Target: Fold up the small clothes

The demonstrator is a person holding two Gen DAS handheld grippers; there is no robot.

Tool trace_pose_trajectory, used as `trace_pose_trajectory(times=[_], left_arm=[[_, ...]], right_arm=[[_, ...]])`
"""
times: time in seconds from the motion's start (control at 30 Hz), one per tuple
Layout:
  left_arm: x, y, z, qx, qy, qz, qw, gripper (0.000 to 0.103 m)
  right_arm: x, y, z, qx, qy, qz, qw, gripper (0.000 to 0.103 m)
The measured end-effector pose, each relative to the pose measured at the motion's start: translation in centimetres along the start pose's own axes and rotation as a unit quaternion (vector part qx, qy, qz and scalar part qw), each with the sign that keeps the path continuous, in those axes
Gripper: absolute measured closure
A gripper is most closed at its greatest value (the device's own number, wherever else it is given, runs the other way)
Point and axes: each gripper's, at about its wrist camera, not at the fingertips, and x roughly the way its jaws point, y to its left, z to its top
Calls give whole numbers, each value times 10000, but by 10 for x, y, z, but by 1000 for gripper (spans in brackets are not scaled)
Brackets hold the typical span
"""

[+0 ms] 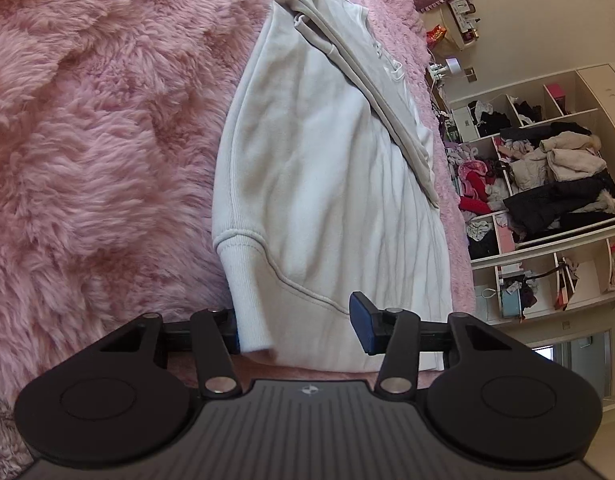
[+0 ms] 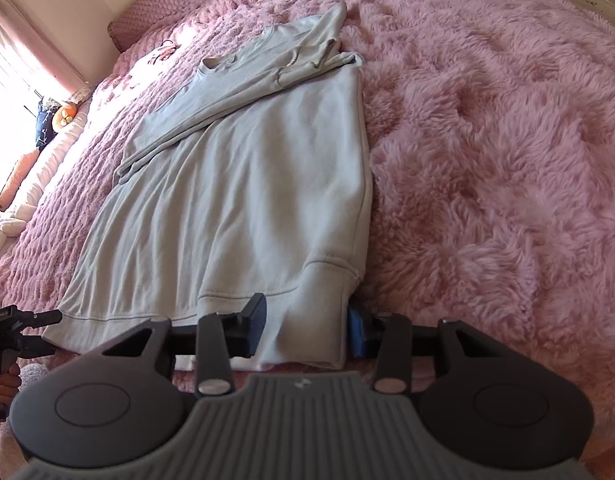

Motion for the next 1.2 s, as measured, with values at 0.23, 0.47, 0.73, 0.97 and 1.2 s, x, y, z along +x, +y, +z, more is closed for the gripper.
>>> trace_pose_trajectory(times=[0.23, 0.47, 0.73, 0.97, 1.2], left_arm=[[-3, -15, -6, 430, -109, 72, 9990, 97], [-13, -19, -4, 431, -212, -93, 9988, 98], [-18, -31, 4, 562, -419, -282, 9971, 98], [-22, -42, 26, 581, -689, -655, 9938, 98], [-25, -55, 69, 738, -1221, -724, 9871, 98]], right_arm=[[-5, 7, 3, 39, -115, 142, 9998, 94], [-11, 23, 8, -175, -268, 238, 9992, 94], [-16, 29, 15, -168, -408, 359, 9984, 95], [-19, 30, 30, 27, -634, 485, 9968, 96], [-12, 33, 76, 86, -1066, 508, 9930, 96]])
